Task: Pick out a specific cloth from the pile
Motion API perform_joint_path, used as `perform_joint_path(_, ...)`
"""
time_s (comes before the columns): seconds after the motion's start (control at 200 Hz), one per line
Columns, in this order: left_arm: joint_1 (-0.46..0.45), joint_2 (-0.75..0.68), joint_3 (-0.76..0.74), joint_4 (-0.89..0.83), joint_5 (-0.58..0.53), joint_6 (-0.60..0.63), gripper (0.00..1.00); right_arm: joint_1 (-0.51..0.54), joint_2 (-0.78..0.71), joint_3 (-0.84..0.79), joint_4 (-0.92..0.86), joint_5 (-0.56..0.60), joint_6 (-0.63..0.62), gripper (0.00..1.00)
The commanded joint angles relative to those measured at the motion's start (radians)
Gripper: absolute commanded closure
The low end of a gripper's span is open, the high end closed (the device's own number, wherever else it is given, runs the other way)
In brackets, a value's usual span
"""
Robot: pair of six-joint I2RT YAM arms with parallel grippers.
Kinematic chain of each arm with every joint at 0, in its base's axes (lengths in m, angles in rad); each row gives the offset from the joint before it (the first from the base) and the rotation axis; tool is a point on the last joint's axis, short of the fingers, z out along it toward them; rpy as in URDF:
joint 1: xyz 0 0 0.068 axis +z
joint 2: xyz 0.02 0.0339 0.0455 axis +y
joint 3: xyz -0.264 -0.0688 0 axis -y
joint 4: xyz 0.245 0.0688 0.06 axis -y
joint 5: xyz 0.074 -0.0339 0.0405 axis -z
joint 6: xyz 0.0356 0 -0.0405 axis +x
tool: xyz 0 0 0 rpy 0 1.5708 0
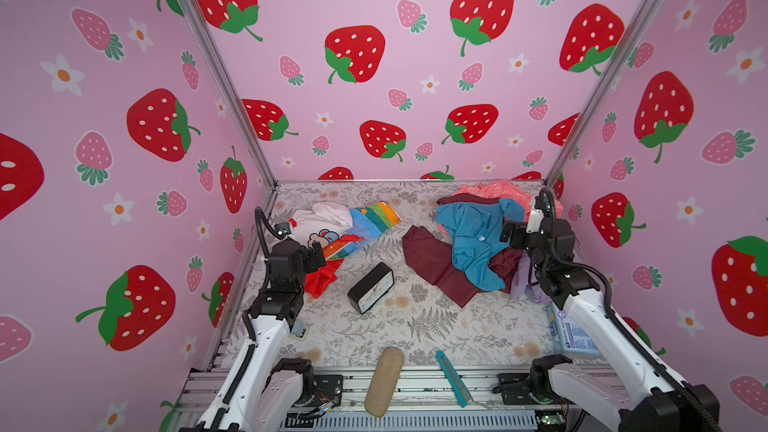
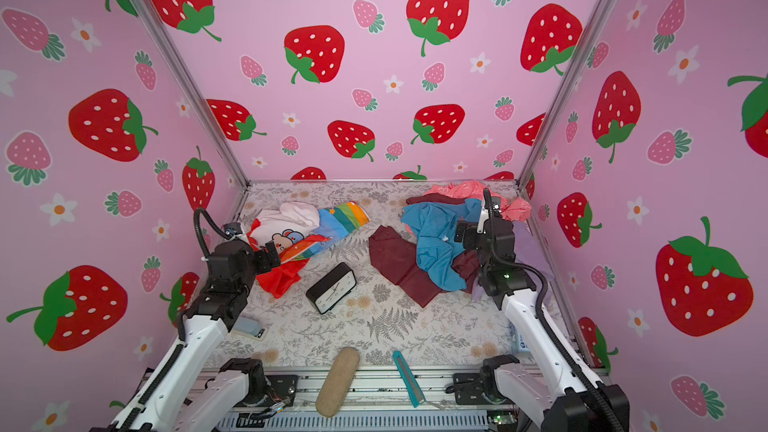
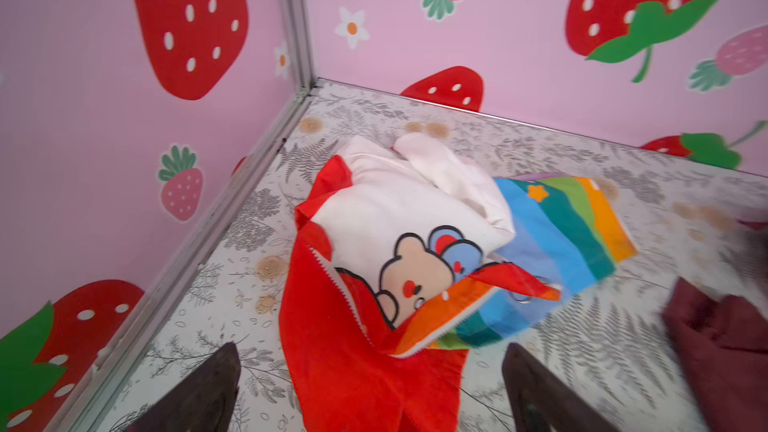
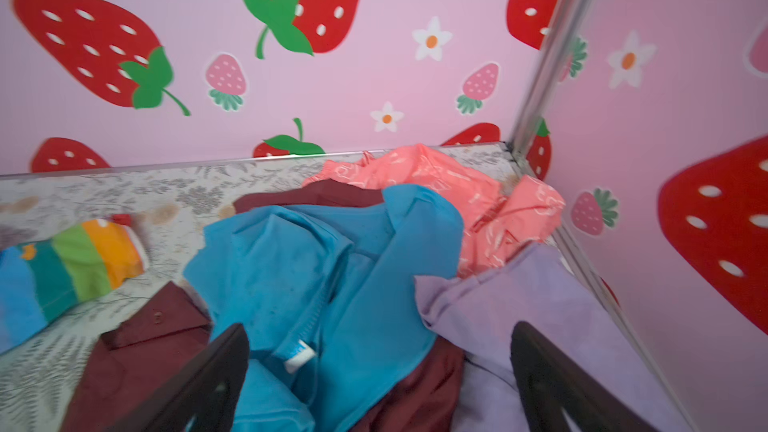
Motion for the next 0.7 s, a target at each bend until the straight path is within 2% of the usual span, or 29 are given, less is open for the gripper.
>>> perform_joint_path(0.0, -0.002, 0.051, -0.09, 0.317, -0.203, 0.036, 0.01, -0.028, 0.018, -0.111, 0.171, 0.137, -0.043, 0.0)
perform_joint_path(0.17, -0.001, 0.167, -0.245, 0.679, -0.172, 0.146, 0.01, -0.048, 0.091, -0.343, 0.585, 0.238, -0.126, 0.0)
perform_joint_path(0.275, 0.002, 0.247, -0.276, 0.782, -0.162, 0.16, 0.01, -0.068, 0.166, -0.428, 0.784, 0.238, -0.144, 0.0)
perform_joint_path(0.35, 0.008, 0.31, -0.292, 0.856, -0.107, 0.172, 0.01, -0.084, 0.244, -0.457, 0.899, 0.238, -0.142, 0.0)
perform_joint_path(0.42, 0.01, 0.36, -0.28, 0.856, -0.071, 0.182, 0.01, -0.087, 0.322, -0.476, 1.005, 0.234, -0.144, 0.0)
perform_joint_path(0.49, 0.01, 0.416, -0.29, 0.925, -0.054, 0.2, 0.01, -0.091, 0.394, -0.489, 1.119, 0.227, -0.156, 0.0)
perform_joint_path(0.57, 0.01, 0.41, -0.269, 0.869, -0.028, 0.202, 0.01, -0.097, 0.417, -0.477, 1.129, 0.195, -0.147, 0.0)
perform_joint_path(0.695, 0.015, 0.409, -0.278, 0.886, 0.001, 0.212, 0.01, -0.097, 0.494, -0.49, 1.221, 0.18, -0.146, 0.0)
